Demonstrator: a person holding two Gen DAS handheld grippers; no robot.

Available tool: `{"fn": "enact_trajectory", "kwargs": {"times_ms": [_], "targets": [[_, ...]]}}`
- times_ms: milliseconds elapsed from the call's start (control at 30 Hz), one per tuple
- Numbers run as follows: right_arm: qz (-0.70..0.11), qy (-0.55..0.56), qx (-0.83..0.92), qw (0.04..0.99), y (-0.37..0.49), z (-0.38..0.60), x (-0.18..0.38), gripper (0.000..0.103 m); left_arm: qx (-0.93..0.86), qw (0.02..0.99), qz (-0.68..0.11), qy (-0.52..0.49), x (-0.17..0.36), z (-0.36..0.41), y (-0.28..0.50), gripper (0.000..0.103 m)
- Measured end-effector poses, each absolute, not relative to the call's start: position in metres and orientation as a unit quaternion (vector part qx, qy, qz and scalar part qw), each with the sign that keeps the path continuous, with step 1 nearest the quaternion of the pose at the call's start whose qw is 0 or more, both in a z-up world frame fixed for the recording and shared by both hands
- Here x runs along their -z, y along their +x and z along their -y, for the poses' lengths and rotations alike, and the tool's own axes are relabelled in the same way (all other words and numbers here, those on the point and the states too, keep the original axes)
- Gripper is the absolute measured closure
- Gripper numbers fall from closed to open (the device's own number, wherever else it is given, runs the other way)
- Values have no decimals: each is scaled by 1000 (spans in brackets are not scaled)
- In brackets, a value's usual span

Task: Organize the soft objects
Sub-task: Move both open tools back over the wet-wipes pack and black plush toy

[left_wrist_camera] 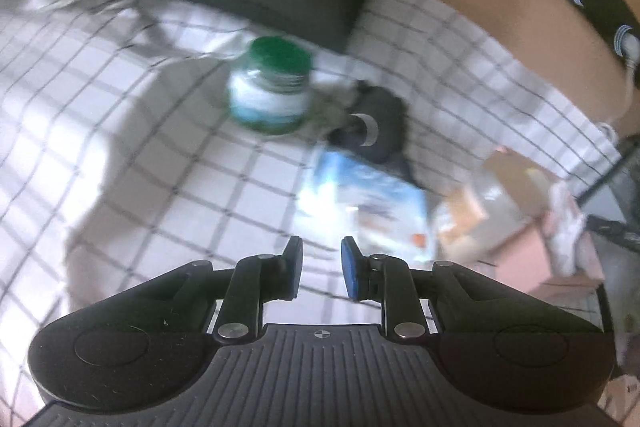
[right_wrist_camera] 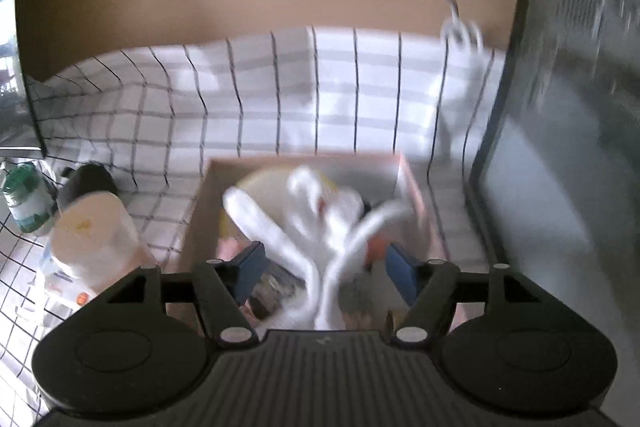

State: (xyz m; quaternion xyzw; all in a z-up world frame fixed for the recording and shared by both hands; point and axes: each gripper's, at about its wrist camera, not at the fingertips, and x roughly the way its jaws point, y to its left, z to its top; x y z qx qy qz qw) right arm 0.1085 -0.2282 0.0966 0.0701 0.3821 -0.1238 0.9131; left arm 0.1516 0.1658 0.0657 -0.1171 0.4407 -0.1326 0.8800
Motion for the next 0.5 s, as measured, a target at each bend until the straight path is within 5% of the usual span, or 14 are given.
{"fn": "enact_trajectory", "kwargs": {"times_ms": [500], "targets": [[-339, 102, 16, 935, 173, 118, -203, 34, 128, 909, -384, -100, -107, -216, 170, 80]]}}
